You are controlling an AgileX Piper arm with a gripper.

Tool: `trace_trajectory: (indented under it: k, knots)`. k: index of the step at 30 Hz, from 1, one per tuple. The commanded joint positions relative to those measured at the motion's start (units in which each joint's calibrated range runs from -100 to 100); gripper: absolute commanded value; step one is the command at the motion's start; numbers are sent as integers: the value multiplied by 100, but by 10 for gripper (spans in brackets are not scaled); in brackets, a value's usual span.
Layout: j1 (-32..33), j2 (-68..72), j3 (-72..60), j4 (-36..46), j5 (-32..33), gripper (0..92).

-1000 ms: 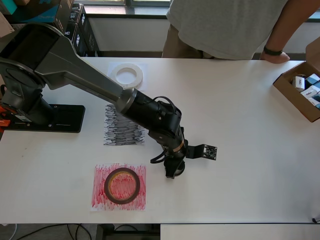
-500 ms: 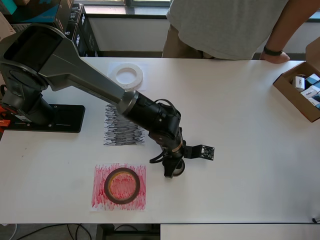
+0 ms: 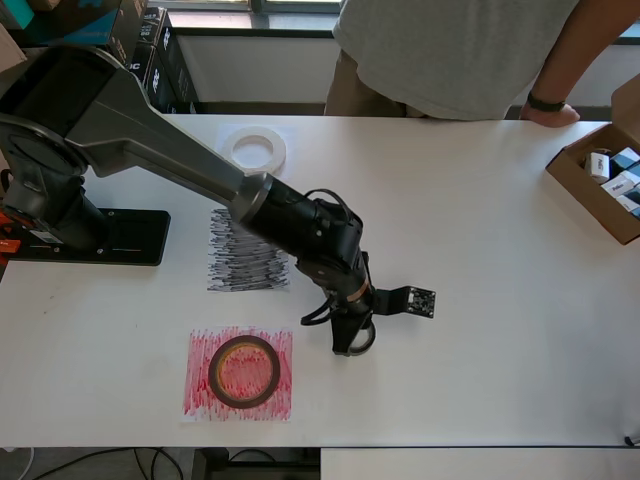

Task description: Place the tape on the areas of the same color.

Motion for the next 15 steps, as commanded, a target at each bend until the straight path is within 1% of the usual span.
trace_trajectory:
  k: [1,4,7,12,15]
  knots:
    - [59,-584,122,77,-5,0]
    - [209,-1146,385,442,-13,0]
    - [438,-1697,931,697,-95,0]
    - [990,-2624,2221,561,-513,0]
    - [1361,-3147,3021,86,-578,0]
